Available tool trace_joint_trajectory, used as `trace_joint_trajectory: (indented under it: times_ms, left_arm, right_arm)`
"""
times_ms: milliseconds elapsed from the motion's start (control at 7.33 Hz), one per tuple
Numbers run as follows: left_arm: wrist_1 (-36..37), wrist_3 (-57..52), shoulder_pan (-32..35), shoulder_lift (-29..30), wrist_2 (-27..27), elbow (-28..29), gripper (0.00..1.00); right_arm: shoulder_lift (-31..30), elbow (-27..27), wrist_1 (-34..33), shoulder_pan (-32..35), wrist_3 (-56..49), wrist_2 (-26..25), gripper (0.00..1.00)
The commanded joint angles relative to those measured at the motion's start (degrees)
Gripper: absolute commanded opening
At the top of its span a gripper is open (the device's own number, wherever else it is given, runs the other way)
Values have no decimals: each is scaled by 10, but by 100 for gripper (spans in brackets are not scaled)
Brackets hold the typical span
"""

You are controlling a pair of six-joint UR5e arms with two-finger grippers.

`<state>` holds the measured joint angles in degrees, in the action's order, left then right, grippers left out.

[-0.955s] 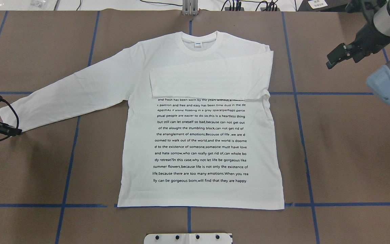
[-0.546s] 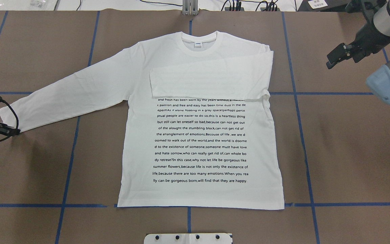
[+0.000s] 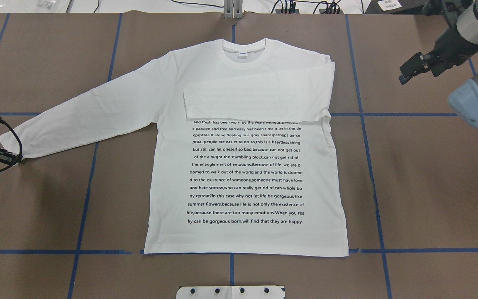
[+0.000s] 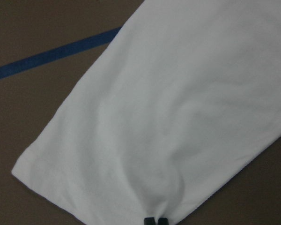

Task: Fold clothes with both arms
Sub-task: 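Grasp the sleeve nearest the left gripper and lift it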

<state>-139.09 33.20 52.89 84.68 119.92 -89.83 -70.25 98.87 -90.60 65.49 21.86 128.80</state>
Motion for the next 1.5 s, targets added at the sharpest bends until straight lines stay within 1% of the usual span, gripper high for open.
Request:
trace_joint_trajectory:
  times_ms: [0, 136, 273, 409, 546, 819, 955, 1364]
  left_arm:
    - [49, -3, 16, 6, 7, -46, 0]
    - [131, -4, 40, 28, 11, -79, 0]
    - [215, -10, 59, 67, 15, -110, 0]
    - [305, -19, 67, 129, 15, -122, 0]
    - [382, -19, 70, 195, 15, -123, 0]
    - [481, -8, 77, 303, 15, -119, 0]
    - [492, 30, 78, 341, 16, -120, 0]
    - [477, 187, 70, 458, 18, -113, 0]
  right_arm:
    - [-12, 3, -1, 12, -8, 2, 100]
    - [-30, 9, 0, 28, -19, 3, 100]
    - [-59, 21, -1, 44, -67, 5, 100]
    - [-83, 29, -18, 69, -117, 12, 100]
    - [-95, 35, -53, 103, -187, 13, 100]
    - [-106, 41, -142, 160, -331, 13, 100]
    - [-109, 41, -169, 184, -368, 13, 100]
    - [-132, 38, -171, 198, -376, 13, 100]
